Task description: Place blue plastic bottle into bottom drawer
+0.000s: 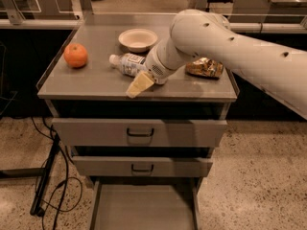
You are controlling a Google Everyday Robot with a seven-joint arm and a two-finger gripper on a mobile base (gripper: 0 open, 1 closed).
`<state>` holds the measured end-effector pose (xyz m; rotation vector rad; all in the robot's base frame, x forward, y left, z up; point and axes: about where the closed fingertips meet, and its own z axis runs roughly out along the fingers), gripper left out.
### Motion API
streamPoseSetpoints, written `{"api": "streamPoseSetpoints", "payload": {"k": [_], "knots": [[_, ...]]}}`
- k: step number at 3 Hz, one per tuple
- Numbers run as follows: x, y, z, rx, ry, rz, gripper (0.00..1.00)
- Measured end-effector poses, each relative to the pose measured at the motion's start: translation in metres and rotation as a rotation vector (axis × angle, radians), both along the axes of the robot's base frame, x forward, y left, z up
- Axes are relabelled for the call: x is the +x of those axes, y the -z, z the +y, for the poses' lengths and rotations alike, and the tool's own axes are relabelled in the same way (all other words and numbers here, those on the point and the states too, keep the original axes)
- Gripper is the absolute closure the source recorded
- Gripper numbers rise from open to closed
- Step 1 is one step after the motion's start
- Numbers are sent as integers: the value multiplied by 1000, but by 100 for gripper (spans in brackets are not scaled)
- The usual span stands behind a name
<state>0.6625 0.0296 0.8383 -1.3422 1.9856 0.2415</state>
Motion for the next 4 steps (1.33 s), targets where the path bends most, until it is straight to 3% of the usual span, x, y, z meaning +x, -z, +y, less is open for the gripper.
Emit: {"api": "streamPoseSetpoints", "payload": {"k": [3,4], "knots": [[0,0,0,0,0,0,95],[0,0,0,0,0,0,100]]}}
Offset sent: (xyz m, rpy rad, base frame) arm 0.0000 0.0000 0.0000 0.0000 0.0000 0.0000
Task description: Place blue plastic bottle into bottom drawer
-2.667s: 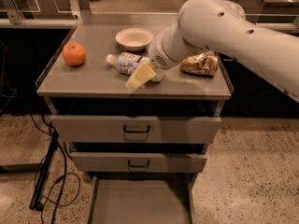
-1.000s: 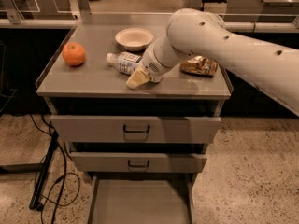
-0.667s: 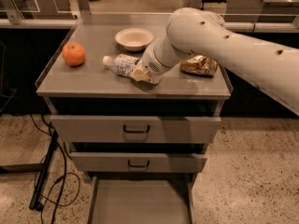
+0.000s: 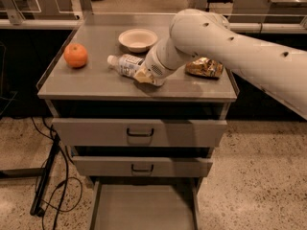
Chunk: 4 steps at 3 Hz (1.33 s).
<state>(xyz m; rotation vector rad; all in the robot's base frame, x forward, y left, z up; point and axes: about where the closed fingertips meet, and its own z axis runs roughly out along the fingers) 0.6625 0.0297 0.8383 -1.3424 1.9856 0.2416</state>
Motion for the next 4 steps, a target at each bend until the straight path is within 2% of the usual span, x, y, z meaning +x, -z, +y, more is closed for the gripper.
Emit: {"api": "streamPoseSetpoints", "payload": {"k": [2,3,4], "knots": [[0,-6,0,0,1,0,100],[-11,-21,-12,-22,25,-22,100],[-36,-44,-33,-32,58,-64,100]]}}
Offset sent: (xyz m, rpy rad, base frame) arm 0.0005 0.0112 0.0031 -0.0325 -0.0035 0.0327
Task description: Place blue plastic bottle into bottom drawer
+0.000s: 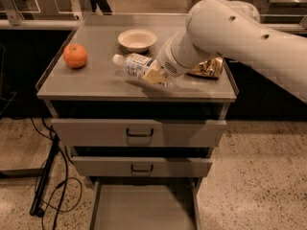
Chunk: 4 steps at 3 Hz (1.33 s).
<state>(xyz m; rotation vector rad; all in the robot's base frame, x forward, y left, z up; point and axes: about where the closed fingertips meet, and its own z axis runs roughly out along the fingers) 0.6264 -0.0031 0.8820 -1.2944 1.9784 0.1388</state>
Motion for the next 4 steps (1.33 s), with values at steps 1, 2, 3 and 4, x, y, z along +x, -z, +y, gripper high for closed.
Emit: {"api": "streamPoseSetpoints", "payload": {"k": [1,2,3,4], "knots": [[-37,-18,-21,10,21,-46,100],[-81,-16,-35,25,23,-72,100],[-128,9,-49,50,33,-80,100],[-167,44,-50,83,42,-62,100]]}}
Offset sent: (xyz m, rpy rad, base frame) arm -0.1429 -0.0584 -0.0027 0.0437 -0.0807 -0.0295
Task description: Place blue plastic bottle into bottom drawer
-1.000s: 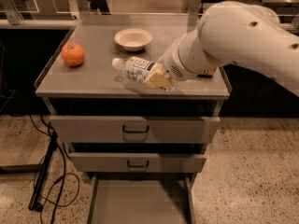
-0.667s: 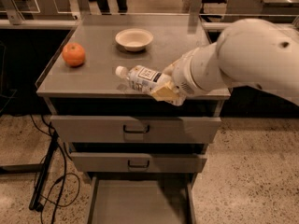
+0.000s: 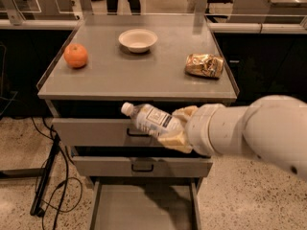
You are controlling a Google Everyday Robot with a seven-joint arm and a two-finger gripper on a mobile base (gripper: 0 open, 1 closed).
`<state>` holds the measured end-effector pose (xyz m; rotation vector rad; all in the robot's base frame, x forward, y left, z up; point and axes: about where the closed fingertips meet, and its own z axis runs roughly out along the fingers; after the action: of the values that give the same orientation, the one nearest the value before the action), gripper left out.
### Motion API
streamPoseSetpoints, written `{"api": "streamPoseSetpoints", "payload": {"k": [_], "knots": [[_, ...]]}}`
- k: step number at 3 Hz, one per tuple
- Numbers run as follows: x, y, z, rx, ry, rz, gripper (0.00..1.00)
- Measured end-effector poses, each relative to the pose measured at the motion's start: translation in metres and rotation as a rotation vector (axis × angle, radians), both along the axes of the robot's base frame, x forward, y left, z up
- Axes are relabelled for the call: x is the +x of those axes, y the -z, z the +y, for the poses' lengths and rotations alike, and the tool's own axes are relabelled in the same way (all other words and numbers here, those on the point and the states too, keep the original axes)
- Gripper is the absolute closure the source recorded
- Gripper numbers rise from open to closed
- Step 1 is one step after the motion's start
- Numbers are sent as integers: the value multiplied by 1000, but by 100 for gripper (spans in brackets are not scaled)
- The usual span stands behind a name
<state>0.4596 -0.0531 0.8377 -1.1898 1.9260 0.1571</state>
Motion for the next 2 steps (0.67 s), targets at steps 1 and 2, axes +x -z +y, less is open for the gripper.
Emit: {"api": "streamPoseSetpoints", "payload": {"k": [1,2], "knots": [[-24,16,4,53,11,21,100],[-24,16,4,53,11,21,100]]}}
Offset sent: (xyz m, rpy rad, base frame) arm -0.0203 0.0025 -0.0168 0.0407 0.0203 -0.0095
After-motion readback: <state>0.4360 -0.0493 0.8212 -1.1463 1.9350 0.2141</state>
